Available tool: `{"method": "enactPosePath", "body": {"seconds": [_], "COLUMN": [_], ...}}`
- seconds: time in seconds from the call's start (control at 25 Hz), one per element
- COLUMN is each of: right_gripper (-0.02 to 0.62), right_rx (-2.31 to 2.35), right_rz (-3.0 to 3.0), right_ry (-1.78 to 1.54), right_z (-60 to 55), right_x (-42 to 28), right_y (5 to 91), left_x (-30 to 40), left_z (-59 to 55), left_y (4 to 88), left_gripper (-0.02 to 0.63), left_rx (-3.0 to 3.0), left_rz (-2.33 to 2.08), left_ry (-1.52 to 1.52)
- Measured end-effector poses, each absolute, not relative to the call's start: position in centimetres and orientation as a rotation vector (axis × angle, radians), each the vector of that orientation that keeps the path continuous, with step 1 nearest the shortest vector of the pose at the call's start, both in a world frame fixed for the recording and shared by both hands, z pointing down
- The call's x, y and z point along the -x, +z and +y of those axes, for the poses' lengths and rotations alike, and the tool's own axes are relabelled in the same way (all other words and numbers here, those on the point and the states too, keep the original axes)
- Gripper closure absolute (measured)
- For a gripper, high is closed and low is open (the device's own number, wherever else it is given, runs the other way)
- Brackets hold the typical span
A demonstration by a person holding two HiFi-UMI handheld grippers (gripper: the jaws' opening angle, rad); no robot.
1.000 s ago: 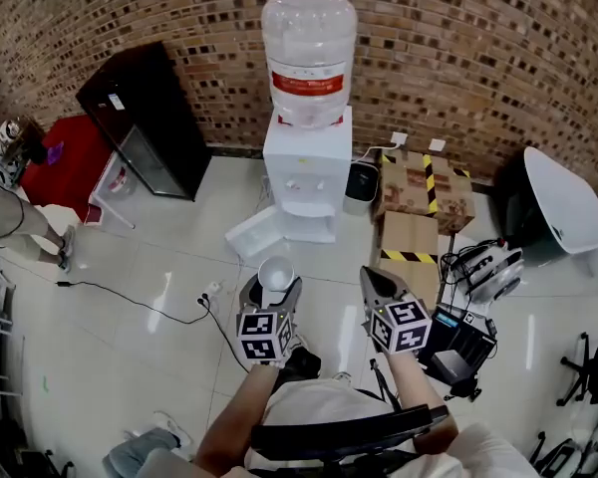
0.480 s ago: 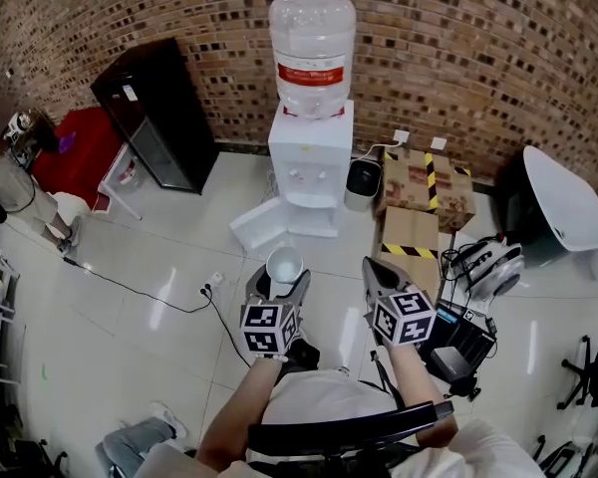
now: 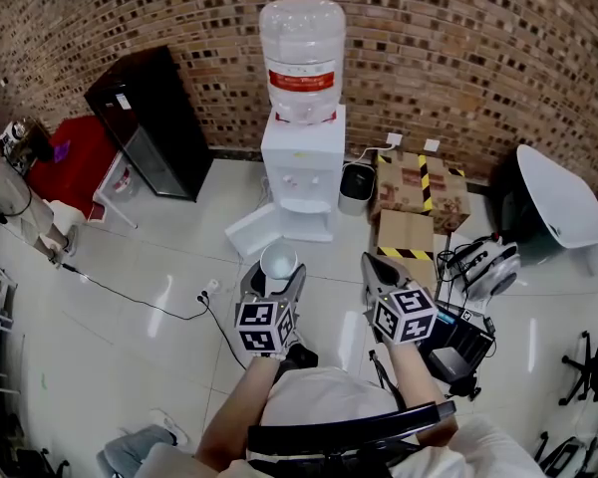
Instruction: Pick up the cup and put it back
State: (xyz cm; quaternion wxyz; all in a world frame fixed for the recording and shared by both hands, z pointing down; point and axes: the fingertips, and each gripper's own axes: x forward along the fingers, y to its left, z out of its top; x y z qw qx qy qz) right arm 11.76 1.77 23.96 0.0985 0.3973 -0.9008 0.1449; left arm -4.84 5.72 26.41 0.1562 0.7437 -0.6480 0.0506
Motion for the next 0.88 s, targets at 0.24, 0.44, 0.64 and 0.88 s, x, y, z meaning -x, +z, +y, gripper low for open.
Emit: {"method": "enactPosePath", "body": {"seconds": [0.24,0.44,0.64,0.88], "right_gripper": [0.583,0.583,0.583,0.583], "right_rx": [-1.165,-1.155,-1.150,-1.141], "right_rz": [-2.674,-2.678,-2.680,-2.691], "right_ry": [0.435,0.440,0.449,0.447], "right_z": [1.4,1.1,0.8,0.5], "right_x": [-11.1,-10.5,-10.2,-9.6], "right_y": [23.7,23.8,24.0,23.8], "left_x": [5.2,5.8,6.0,6.5], "left_z": [5.3,5.1,4.8,4.4], "left_y": [26.4,26.8,26.8,26.8], "left_gripper": [0.279,0.279,0.279,0.279], "left_rx": [-2.128,-2.111,-2.104,-2.106], "left_rz": [-1.857,-1.865,-1.866,-1.869], "left_ry": [0.166,0.166,0.163,0.163]}}
